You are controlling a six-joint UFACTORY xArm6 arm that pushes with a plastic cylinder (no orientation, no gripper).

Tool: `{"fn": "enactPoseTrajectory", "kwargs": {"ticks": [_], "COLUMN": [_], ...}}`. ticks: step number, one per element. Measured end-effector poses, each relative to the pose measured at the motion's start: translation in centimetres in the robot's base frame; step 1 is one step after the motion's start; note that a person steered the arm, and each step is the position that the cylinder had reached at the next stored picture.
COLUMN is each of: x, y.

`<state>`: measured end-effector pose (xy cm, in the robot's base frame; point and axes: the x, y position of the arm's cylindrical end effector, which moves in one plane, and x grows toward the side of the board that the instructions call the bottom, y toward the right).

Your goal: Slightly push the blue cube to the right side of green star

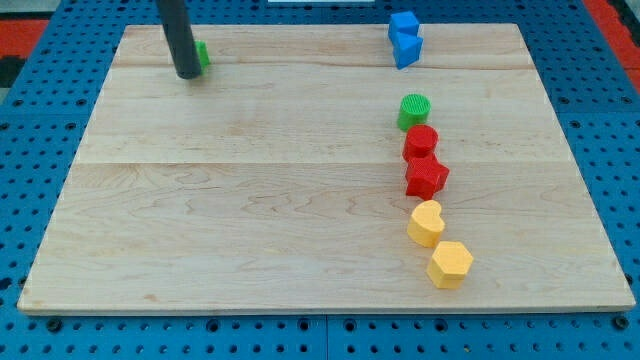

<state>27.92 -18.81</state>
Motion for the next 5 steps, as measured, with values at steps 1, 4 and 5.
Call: {"fn": "enactPoseTrajectory", "kwargs": {"ticks": [1, 4, 5], "x": [-0.8, 1.8, 1.7], "y": [-0.3, 19.8, 23.4]}}
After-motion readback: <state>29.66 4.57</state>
